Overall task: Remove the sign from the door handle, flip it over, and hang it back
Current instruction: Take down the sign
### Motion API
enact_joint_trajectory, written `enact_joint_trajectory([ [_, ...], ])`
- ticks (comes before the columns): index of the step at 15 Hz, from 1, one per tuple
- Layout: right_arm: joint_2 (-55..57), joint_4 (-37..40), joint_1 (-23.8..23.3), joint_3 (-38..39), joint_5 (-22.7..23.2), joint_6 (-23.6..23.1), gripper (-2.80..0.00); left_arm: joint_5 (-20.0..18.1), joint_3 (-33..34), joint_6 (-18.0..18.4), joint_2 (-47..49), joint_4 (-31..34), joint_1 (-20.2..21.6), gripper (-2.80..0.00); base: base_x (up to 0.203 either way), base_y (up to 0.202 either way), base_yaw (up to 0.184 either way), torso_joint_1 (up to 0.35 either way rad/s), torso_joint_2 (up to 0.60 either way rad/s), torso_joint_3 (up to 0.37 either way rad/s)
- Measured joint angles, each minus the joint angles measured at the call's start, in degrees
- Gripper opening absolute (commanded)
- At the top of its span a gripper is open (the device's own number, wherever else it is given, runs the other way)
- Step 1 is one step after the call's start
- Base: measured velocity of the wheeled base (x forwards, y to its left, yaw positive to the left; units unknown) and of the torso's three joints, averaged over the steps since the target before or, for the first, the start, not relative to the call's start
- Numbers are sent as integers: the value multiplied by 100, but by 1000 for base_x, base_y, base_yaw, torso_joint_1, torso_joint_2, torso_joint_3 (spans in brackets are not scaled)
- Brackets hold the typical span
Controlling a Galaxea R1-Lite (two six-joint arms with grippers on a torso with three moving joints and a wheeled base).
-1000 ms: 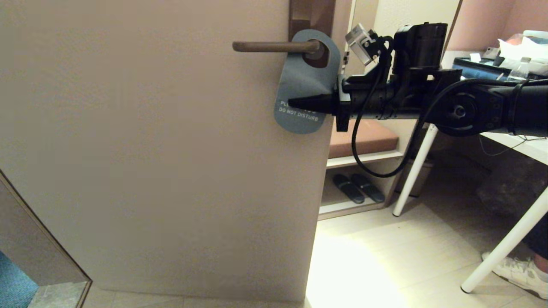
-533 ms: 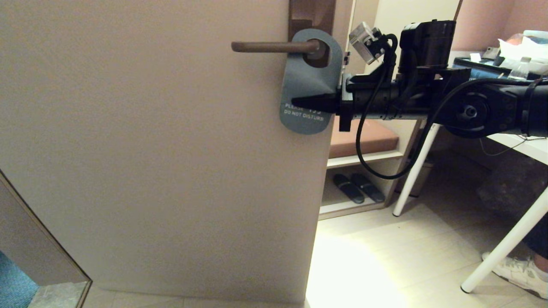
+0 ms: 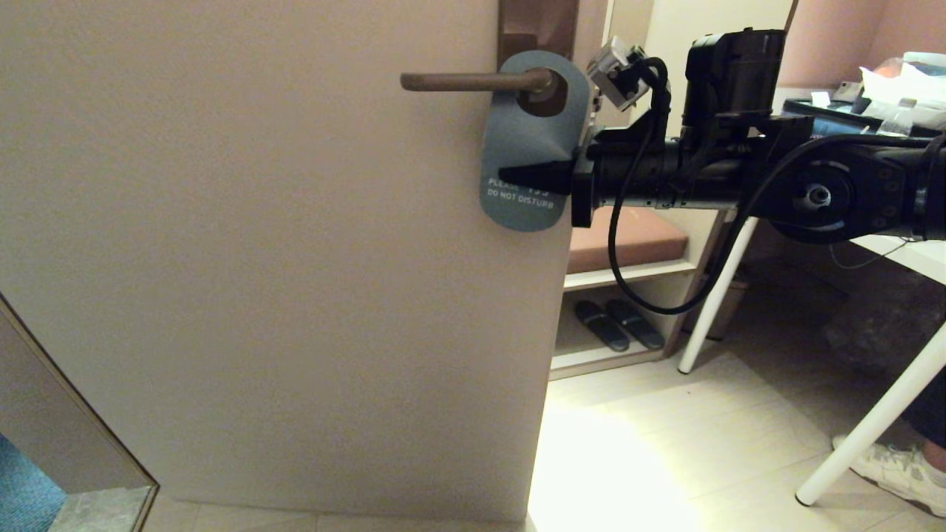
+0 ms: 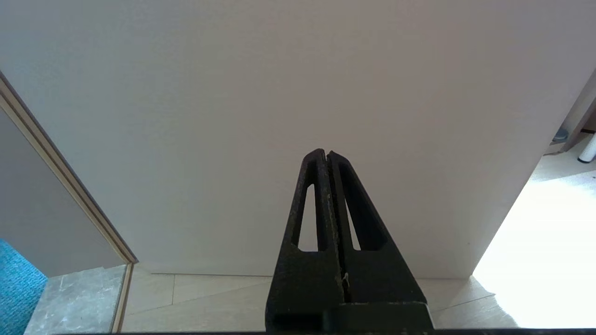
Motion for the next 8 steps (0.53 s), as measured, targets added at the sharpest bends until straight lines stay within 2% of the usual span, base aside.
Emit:
enact_joint_trajectory([
  [5,-36,3,87,-11,-221,-22,-280,-2,0,0,0,-2,1,-280,0,0,0,0,0,0],
  [8,-63,29,112,-16,-547,-28,-280,-1,0,-1,0,-2,1,-280,0,0,0,0,0,0],
])
